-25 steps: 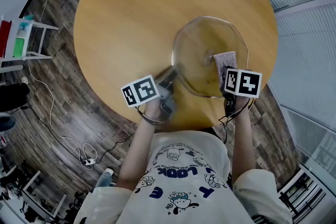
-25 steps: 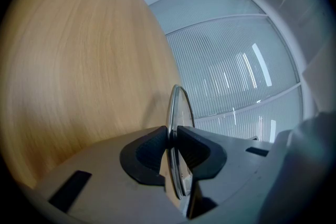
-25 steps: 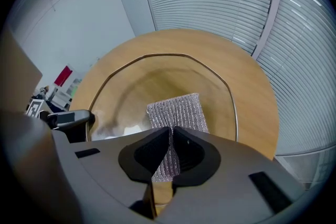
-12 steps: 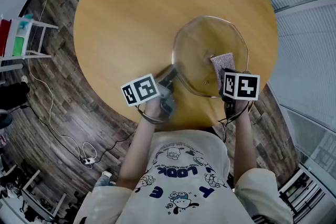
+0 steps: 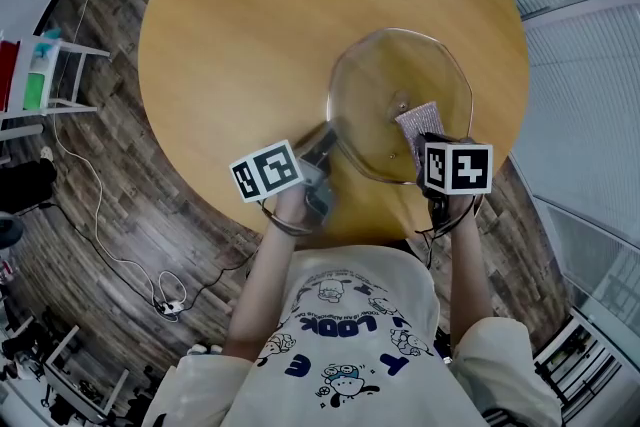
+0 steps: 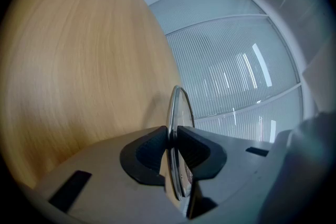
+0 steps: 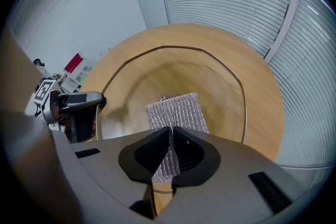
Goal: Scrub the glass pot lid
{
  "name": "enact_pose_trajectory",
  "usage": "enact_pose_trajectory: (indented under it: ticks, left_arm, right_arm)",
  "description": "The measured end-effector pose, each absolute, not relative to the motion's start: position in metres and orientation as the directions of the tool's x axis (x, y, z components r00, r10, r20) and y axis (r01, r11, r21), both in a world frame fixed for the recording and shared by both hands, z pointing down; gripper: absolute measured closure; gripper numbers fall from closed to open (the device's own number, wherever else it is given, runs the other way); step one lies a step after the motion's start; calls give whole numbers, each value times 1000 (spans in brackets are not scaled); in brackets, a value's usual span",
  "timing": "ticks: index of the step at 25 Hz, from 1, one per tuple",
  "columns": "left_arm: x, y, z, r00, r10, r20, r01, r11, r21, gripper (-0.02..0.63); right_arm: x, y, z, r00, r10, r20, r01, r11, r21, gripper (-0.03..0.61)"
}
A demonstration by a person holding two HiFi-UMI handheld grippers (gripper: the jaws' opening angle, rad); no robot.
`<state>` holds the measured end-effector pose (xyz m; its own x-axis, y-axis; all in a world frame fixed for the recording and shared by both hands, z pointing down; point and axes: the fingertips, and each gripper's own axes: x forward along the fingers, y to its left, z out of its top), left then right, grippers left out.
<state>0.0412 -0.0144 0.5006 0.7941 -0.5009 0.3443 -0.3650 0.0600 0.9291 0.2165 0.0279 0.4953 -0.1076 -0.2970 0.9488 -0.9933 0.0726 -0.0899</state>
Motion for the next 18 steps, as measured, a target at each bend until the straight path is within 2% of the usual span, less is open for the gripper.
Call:
enact_pose_trajectory:
  ticks: [18]
  left_arm:
    - [40, -17, 499, 790, -505, 347, -373, 54, 926, 540]
  right_arm:
    - [201, 44, 496, -136, -262, 955, -987, 122, -107, 535]
